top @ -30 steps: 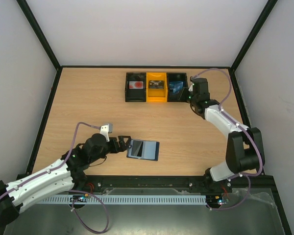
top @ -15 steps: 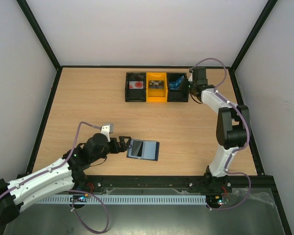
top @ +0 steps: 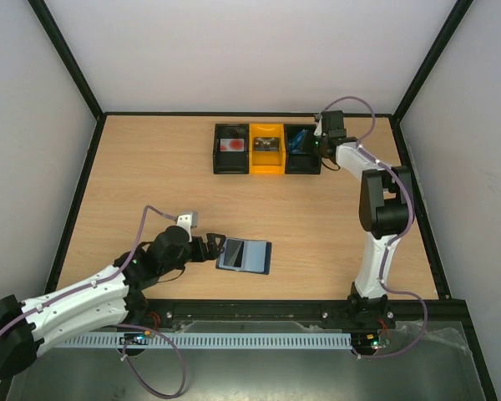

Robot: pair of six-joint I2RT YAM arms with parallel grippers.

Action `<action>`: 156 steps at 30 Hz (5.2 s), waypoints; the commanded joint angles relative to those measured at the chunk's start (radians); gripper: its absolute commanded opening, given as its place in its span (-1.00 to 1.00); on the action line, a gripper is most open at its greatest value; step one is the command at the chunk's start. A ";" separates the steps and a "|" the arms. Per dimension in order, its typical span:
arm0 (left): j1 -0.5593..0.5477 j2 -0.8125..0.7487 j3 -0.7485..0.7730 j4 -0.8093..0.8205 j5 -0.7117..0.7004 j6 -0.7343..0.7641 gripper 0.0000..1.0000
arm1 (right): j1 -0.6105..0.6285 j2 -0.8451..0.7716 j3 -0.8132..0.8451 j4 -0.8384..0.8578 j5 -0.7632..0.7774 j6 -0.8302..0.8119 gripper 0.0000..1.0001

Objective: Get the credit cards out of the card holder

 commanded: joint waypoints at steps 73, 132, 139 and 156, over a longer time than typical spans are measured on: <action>0.021 0.388 0.138 0.014 0.018 0.018 0.66 | 0.291 -0.795 -0.817 0.101 0.009 0.360 -0.50; -0.011 0.515 0.114 0.268 0.250 -0.109 -0.54 | 0.878 -0.603 -1.158 0.623 0.125 0.668 -0.60; -0.011 0.572 0.108 0.260 0.225 -0.090 -0.90 | 0.878 -0.619 -1.168 0.613 0.142 0.670 -0.62; -0.013 0.586 0.090 0.219 0.202 -0.088 -0.95 | 0.878 -0.613 -1.162 0.619 0.147 0.673 -0.64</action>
